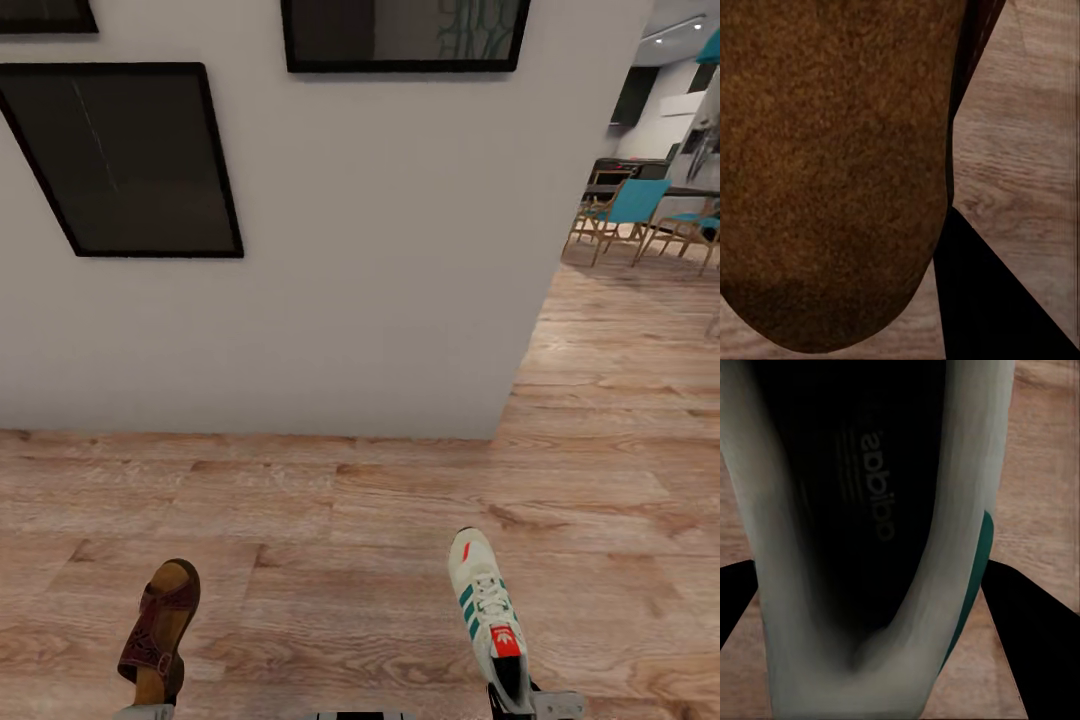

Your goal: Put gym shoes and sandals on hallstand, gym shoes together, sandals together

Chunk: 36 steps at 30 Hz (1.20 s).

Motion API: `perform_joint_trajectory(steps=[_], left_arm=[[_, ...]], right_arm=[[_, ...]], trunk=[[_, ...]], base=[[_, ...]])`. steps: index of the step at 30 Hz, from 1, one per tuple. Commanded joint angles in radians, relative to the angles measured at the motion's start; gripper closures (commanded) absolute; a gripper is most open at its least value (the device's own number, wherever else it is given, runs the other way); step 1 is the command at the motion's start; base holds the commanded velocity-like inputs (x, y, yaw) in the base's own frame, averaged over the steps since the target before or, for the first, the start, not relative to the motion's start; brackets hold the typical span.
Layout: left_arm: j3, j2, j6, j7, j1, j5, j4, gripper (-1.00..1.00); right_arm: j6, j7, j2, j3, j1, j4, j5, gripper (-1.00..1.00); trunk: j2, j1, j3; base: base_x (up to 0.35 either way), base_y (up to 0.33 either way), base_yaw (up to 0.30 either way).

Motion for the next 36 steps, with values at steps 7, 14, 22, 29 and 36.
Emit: perform_joint_trajectory(steps=[7, 14, 22, 29, 36], left_arm=[[0.007, -0.001, -0.001, -0.009, -0.001, -0.005, 0.000, 1.00], [0.006, -0.005, -0.004, -0.010, -0.001, -0.013, 0.002, 1.00], [0.007, -0.006, -0.102, -0.009, 0.002, -0.011, 0.029, 1.00], [0.006, -0.005, -0.154, -0.009, 0.002, -0.008, 0.061, 1.00], [0.006, -0.007, -0.154, -0.009, 0.002, -0.008, 0.062, 1.00]], right_arm=[[-0.003, -0.004, -0.001, 0.011, -0.001, 0.002, -0.015, 1.00], [-0.003, -0.004, -0.001, 0.011, -0.001, 0.002, -0.015, 1.00], [-0.003, -0.005, -0.001, 0.011, -0.001, 0.002, -0.015, 1.00], [-0.003, -0.005, -0.001, 0.011, -0.001, 0.002, -0.015, 1.00], [-0.003, -0.004, -0.001, 0.011, -0.001, 0.002, -0.015, 1.00]], trunk=[[0.000, 0.000, 0.003], [0.000, 0.000, 0.007], [0.000, 0.000, 0.012], [0.000, 0.000, 0.017], [0.000, 0.000, 0.021]], base=[[0.000, 0.000, -0.291], [0.000, 0.000, -0.292], [0.000, 0.000, -0.291], [0.000, 0.000, -0.291], [0.000, 0.000, -0.291]])
